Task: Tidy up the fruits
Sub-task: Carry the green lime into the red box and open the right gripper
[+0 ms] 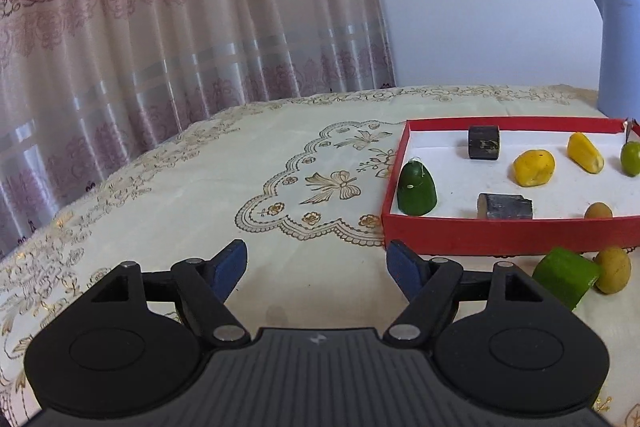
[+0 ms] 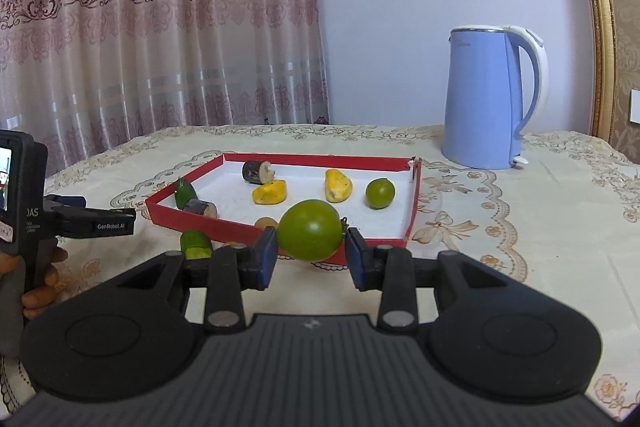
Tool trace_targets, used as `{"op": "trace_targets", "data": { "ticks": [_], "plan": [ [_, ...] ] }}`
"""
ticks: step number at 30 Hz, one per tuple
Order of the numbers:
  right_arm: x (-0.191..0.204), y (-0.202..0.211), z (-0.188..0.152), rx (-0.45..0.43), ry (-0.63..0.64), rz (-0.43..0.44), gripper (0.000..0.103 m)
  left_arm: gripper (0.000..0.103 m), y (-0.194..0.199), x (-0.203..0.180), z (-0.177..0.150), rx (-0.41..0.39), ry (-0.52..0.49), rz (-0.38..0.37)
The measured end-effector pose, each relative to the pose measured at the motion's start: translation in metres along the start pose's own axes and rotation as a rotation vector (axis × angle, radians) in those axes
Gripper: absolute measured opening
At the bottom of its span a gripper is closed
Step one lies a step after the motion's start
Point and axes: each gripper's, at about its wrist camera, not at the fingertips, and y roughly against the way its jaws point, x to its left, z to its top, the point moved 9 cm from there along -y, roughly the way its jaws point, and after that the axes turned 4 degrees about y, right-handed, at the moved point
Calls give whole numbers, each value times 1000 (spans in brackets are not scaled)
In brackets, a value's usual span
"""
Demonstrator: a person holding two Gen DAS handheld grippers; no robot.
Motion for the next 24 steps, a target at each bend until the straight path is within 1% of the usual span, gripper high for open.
{"op": "trace_targets", "data": {
  "ticks": [4,6,10,16,19,22,24],
  "plan": [
    [0,-1,-1,18,-11,-13,34,77,-1,5,-1,5,47,-33],
    [5,-3,-1,31,1,-13,34,77,-2,10,-2,7,73,-22],
    [14,-3,2,35,12,-55,34,77,-3,16,-3,17,111,-28],
    [27,-5,11,40,18,-106,34,77,-3,17,-3,14,117,-29],
    [28,-14,22,41,9,-124,34,77,-3,14,-3,18,101,-52],
    [28,-21,35,35,4,-117,34,77,-2,10,-3,12,84,-61],
    [29,-26,41,31,11,-113,34,77,-1,10,-3,5,84,-54]
  ]
}}
